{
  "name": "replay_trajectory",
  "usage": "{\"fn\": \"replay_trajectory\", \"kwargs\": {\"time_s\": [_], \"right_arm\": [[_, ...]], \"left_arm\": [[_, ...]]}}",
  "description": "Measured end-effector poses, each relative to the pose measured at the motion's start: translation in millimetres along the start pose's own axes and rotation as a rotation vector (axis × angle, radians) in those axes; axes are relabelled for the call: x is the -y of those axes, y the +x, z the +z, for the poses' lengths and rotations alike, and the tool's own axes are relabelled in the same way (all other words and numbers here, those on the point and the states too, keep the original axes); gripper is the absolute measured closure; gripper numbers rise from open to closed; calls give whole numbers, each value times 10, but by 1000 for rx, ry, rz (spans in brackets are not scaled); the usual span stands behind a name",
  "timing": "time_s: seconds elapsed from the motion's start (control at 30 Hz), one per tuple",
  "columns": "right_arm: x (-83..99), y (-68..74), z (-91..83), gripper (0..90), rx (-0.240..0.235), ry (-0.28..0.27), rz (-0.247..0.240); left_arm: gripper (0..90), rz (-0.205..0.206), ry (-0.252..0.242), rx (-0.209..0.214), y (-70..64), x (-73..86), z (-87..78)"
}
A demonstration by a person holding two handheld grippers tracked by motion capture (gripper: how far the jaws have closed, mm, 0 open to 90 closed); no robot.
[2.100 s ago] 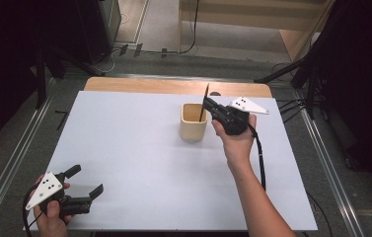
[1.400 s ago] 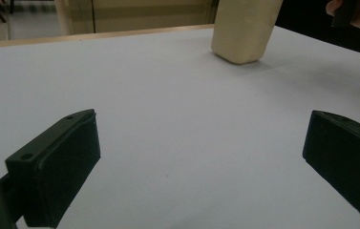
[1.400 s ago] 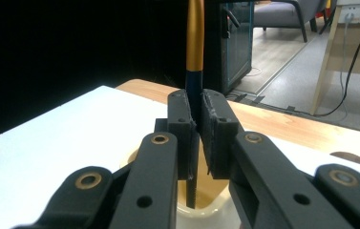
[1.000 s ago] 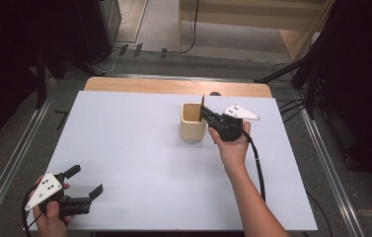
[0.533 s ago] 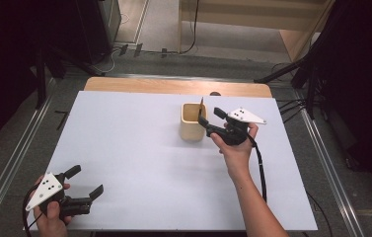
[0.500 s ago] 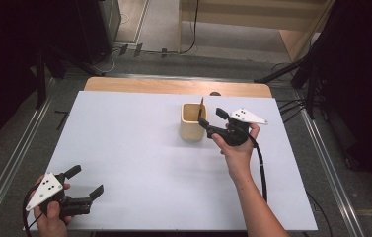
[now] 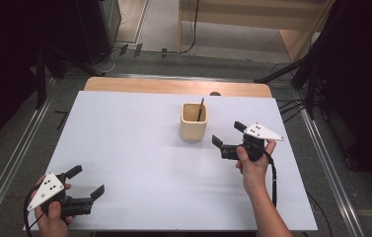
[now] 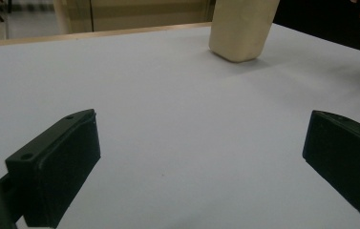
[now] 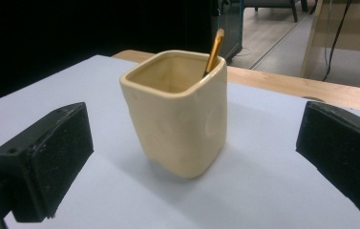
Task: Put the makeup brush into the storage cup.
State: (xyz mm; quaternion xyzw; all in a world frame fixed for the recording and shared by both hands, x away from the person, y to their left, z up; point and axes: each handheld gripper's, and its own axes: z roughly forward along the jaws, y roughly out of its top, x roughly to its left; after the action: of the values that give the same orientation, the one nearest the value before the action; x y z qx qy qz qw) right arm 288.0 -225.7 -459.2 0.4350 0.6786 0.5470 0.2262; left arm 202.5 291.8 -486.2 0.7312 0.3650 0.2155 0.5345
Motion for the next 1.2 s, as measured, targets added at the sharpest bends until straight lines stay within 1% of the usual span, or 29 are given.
{"fn": "replay_trajectory", "kwargs": {"time_s": [0.1,0.17,0.23,0.37,0.57,0.83,1.07,1.1,1.13,1.17,1.2], "right_arm": [[86,9,-86,0,-5,0,4],[102,11,-100,0,-4,2,5],[162,15,-159,0,-2,7,7],[213,5,-215,0,2,11,10],[313,-26,-349,0,20,18,8],[451,-91,-529,0,51,20,20],[543,-131,-654,0,65,28,29],[560,-136,-693,0,68,30,27],[560,-136,-693,0,68,30,27],[580,-136,-740,0,71,32,23],[580,-136,-740,0,71,32,23]], "left_arm": [[0,4,1,1,-5,0,0],[0,5,2,1,-6,-1,-2],[0,6,2,2,-7,-2,-5],[0,5,2,2,-7,-2,-5],[0,1,0,0,-3,0,-6],[0,2,0,-1,-13,-1,-9],[0,5,0,-1,-15,0,-3],[0,5,1,-2,-12,0,-5],[0,5,0,-2,-10,0,-6],[0,4,1,-3,-9,1,-7],[0,4,1,-3,-9,1,-7]]}}
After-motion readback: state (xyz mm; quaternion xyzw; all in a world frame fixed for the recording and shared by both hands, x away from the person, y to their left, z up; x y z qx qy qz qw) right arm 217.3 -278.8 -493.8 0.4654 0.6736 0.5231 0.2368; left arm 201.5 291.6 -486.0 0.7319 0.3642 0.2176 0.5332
